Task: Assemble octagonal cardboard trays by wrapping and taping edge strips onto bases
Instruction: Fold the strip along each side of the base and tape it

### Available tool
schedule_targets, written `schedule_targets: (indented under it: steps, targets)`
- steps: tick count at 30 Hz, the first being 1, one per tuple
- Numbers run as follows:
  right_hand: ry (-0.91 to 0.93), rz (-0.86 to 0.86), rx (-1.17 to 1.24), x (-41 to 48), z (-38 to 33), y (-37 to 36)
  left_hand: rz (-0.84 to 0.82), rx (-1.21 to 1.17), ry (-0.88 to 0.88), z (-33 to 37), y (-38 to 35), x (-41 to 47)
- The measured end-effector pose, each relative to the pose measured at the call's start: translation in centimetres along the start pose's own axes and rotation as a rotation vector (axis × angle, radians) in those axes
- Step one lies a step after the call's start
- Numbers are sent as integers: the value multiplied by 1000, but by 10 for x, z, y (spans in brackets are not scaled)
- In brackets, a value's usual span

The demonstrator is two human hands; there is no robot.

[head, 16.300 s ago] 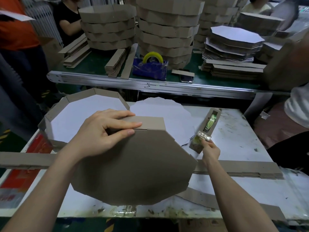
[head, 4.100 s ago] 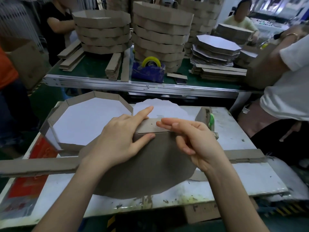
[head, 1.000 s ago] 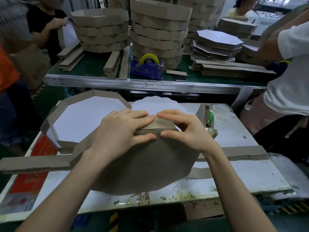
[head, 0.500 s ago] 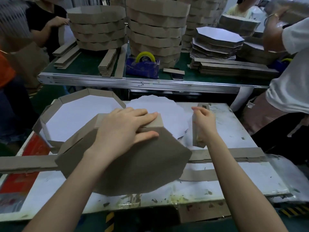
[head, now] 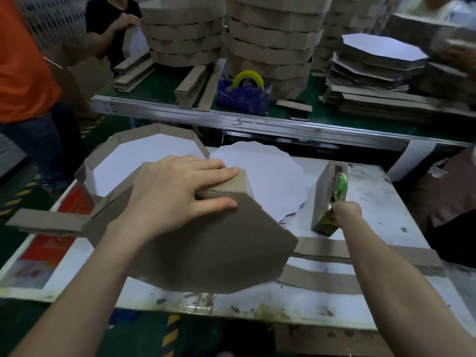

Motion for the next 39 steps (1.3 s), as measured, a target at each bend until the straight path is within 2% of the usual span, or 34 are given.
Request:
schedule_targets:
  steps: [5, 8, 11, 13, 17, 19, 23, 26, 29, 39]
  targets:
    - [-44, 19, 63, -1, -6, 1, 14, 6, -1, 2, 2, -3]
    - [-58, 9, 190, 1, -8, 4, -21, -12, 27, 2, 2, -2]
    - [-39, 58, 444, -6, -3, 4, -30, -19, 40, 3, 3, -2]
    - [38, 133, 650, -16, -3, 2, -33, -18, 44, 3, 3, -2]
    - [146, 201, 857, -38, 9, -8, -26, -23, 44, 3, 2, -2]
    - [190, 184, 830, -40, 26, -13, -30, -20, 42, 2, 2, -1]
    - [268, 138, 555, -39, 51, -11, -44, -14, 47, 2, 0, 1]
    - [275, 171, 560, -38, 71, -12, -56, -4, 56, 2, 0, 2]
    - [316, 128, 439, -37, 85, -10, -39, -12, 56, 2, 1, 2]
    - [321, 56, 226, -26, 84, 21, -45, 7, 48, 2, 2, 1]
Point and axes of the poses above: each hand's wrist, its own x-axis towards the middle knuckle, its own y-axis out of the back of the hand, z = x × y, the point moved 2 cm from there along x, towards the middle knuckle, and after that the axes turned 14 degrees about -z, right-handed, at the moved point
